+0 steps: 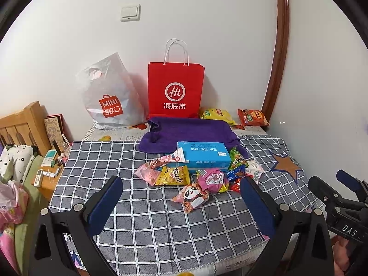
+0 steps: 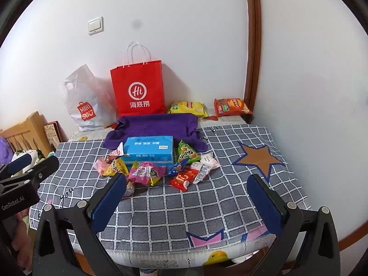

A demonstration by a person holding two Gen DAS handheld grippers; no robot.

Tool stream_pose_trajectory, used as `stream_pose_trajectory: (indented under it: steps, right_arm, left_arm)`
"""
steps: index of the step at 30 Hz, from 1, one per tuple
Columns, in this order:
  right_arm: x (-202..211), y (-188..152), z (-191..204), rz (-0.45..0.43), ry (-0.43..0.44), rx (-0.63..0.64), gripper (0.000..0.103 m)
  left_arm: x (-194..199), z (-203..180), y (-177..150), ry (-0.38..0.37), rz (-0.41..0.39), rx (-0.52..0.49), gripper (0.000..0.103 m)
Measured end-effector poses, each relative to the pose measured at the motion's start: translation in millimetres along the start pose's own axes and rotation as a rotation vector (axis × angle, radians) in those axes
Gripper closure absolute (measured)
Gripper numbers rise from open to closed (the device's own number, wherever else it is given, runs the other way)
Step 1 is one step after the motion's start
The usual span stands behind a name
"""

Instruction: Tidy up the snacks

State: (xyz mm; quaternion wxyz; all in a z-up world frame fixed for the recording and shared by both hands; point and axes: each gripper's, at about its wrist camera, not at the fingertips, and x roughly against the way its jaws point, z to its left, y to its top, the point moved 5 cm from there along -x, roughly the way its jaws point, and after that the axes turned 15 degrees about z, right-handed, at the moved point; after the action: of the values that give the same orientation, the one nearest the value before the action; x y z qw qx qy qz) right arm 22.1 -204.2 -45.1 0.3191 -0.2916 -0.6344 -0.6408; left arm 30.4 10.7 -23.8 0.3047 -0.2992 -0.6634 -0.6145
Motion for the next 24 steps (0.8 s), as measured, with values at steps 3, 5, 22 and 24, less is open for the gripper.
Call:
stream_pose_trajectory:
  steps: [3,5,22,24]
  right_arm:
    - [1.1,-0.2,-0.4,-0.004,0.001,-0.002,0.0]
    - [2.1,-0.1,-0.8,-0.007,0.002,-0.004,0.0]
    - [6.0,-0.9,7.3,-0.02,0.014,0.002,0.0]
    - [5.6,-0.7,7.8,-0.018,0.017,0.001,0.0]
  left_arm:
    - [1.6,-0.1,-1.6,-0.004,-0.004,-0.003,0.001]
    - [1.8,0.5,-1.9,-0.006,-0.006,-0.002,0.001]
    - [3.2,5.7,-2.3,-0.006,-0.01,0.011,0.001]
    - [3.6,6.2,-2.5,-0.011,-0.01,0.012,0.001]
